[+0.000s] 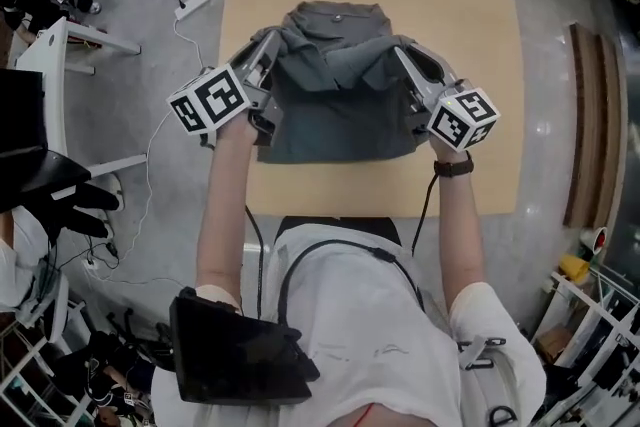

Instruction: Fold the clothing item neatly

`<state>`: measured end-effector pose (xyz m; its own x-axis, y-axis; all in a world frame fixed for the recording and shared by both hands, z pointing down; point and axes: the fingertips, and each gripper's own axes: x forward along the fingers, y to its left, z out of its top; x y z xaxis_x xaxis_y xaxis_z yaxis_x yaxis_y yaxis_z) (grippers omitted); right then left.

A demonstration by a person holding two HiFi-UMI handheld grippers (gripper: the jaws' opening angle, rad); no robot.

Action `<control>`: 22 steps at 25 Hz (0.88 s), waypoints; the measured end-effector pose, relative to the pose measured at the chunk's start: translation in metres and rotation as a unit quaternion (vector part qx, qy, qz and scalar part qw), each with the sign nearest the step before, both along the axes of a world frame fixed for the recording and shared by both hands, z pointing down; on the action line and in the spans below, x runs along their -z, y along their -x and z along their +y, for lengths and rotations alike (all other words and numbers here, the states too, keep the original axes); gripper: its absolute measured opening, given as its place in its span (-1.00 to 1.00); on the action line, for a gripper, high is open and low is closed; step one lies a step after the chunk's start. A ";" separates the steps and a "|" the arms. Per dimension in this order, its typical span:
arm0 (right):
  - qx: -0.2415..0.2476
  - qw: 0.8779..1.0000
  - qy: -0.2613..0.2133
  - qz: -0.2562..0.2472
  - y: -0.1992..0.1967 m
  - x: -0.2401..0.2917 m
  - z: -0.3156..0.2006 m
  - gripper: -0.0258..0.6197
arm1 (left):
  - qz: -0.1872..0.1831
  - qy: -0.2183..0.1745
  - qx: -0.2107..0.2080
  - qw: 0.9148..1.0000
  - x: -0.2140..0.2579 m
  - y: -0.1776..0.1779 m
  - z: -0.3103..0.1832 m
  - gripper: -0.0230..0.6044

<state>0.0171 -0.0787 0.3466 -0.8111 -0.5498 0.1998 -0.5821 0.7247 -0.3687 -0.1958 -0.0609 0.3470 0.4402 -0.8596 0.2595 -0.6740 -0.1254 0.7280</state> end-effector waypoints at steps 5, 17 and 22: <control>-0.004 0.998 0.048 0.034 0.010 -0.047 -0.072 -0.75 | -0.005 0.049 0.012 0.999 -0.045 0.004 -0.066 -0.85; -0.023 0.985 0.146 0.090 0.019 -0.162 -0.192 -0.59 | -0.062 0.144 -0.011 0.988 -0.163 0.018 -0.184 -0.47; -0.058 0.971 0.187 0.138 0.008 -0.221 -0.196 -0.32 | -0.133 0.193 -0.011 0.972 -0.221 0.047 -0.167 -0.37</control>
